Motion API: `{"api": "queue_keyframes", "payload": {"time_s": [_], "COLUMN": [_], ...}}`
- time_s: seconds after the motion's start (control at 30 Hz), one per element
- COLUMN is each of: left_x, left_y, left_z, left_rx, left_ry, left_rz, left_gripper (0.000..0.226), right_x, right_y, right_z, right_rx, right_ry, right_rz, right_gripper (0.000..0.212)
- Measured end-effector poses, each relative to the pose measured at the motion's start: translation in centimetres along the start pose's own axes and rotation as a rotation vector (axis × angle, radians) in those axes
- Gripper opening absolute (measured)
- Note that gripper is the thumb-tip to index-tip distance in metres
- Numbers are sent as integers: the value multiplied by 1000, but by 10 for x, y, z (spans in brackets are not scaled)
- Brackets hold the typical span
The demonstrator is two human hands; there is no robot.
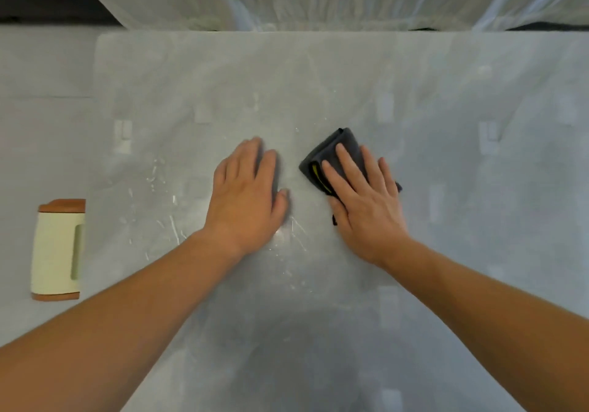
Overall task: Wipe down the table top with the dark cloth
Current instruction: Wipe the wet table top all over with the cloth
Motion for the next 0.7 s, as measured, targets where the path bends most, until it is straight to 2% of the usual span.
{"api": "queue_keyframes", "payload": {"time_s": [0.1, 0.23, 0.3, 0.37, 0.47, 0.53, 0.6, 0.7], "left_x": [20, 31, 33, 32, 31, 31, 30, 31], "left_y": [2, 4, 4, 4, 4, 4, 4, 2], "left_z": [-19, -36, -41, -43, -43, -43, -44, -46], "left_rx": [41, 39, 14, -12, -25, -31, -33, -42], "left_ry": [1, -11, -22, -30, -36, -35, -31, -35], "left_rz": [-14, -19, -20, -25, -30, -19, 0, 16], "left_gripper": [63, 62, 61, 61, 62, 62, 62, 61], "right_x": [16, 87, 111, 115, 100, 106, 128, 160], "right_y": [9, 45, 50, 41, 23, 28, 41, 53], "right_z": [16, 61, 60, 34, 0, 5, 21, 34], "right_rx": [23, 90, 113, 91, 10, -20, -21, 87], "right_ry": [57, -284, -416, -367, -85, 20, -35, -297], "right_rz": [-22, 147, 201, 190, 46, -24, 13, 148], "right_gripper": [56, 57, 56, 56, 56, 55, 55, 55]}}
Point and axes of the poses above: each hand's wrist, its own x-axis towards the middle knuckle, its own y-axis out of the back of the hand, z = x × y, the point moved 8 cm from there along x, towards the middle knuckle, and after that the axes turned 8 degrees about x, right-handed, at the moved point
